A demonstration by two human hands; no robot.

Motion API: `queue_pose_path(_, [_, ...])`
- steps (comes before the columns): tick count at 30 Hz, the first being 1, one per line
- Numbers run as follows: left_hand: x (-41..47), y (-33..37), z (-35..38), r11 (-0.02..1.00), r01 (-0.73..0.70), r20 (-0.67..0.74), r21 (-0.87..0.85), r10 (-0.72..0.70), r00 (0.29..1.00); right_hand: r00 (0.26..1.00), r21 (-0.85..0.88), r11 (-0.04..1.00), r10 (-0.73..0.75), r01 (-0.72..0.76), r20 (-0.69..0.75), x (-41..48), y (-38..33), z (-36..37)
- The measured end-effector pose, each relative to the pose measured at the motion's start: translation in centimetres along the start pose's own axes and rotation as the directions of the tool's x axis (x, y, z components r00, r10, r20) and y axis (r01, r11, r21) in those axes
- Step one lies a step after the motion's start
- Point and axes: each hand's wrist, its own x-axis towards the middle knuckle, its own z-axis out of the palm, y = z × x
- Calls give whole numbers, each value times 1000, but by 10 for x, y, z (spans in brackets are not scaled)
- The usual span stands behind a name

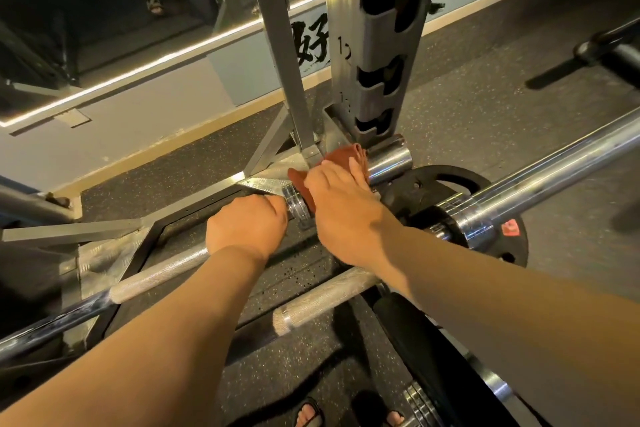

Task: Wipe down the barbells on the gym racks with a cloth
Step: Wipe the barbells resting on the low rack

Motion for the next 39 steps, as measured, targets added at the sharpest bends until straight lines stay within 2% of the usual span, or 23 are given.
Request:
queue_pose_path(1, [0, 0, 0, 1000, 2, 0, -1, -2, 1000, 998, -13, 999, -40, 41, 39, 0, 3, -7])
queue_pose_path(3, [-1, 0, -1, 1000, -8, 2, -13, 8, 1000, 997, -6, 1000, 30, -29, 74, 1, 23, -23])
queue_pose_path(7, [-2, 0, -1, 999, -37, -18, -12, 37, 999, 957, 136, 968, 233, -211, -171, 8, 70, -43])
queue_pose_path(8, [-2, 0, -1, 999, -38, -20, -4, 38, 999, 942, 122, 957, 283, -265, -178, 11, 69, -42])
queue_pose_path(10, [-1, 0, 0, 1000, -23, -13, -6, 23, 1000, 921, -33, 927, 367, -374, -134, 17, 52, -33])
queue_pose_path(12, [-1, 0, 0, 1000, -4, -9, -6, 4, 1000, 945, -99, 942, 310, -320, -108, 15, 20, -17])
queue_pose_path(15, [-1, 1, 0, 1000, 8, -10, 9, -8, 1000, 987, 33, 994, 106, -103, -120, -4, -14, 10])
queue_pose_path(18, [-2, 3, -2, 1000, -1, -13, 9, 1, 1000, 998, 149, 988, 40, -31, -55, -7, 1, 0])
queue_pose_path(20, [-3, 2, -3, 1000, -3, -13, -6, 3, 1000, 995, 150, 985, 97, -90, -35, -1, 28, -13])
queue_pose_path(23, [-2, 2, -2, 1000, 1, -8, -17, -1, 1000, 944, 153, 952, 287, -264, -160, 7, 62, -23])
queue_pose_path(25, [-2, 1, -2, 1000, -2, -1, -20, 2, 1000, 908, 158, 927, 367, -339, -204, 9, 53, -21])
queue_pose_path(28, [-1, 0, -1, 1000, -9, 4, -19, 9, 1000, 878, 223, 888, 444, -403, -179, 4, 13, -10])
queue_pose_path(30, [0, 0, 0, 1000, 0, 4, -10, 0, 1000, 931, 261, 919, 339, -296, -137, -8, -18, 8])
queue_pose_path(32, [0, 1, 1, 1000, 11, 10, -16, -11, 1000, 979, 172, 969, 191, -176, -70, -19, -36, 21])
queue_pose_path(35, [-1, 0, -1, 1000, 10, 16, -27, -10, 1000, 989, -60, 995, 75, -83, -126, -20, -14, 16])
queue_pose_path(37, [-1, 0, -2, 999, 10, 21, -39, -9, 1000, 998, -251, 968, -13, -4, -69, -17, 4, 6])
queue_pose_path(39, [0, 0, -3, 999, -2, 22, -37, 3, 1000, 999, -216, 976, -13, 21, 39, -9, 16, -2])
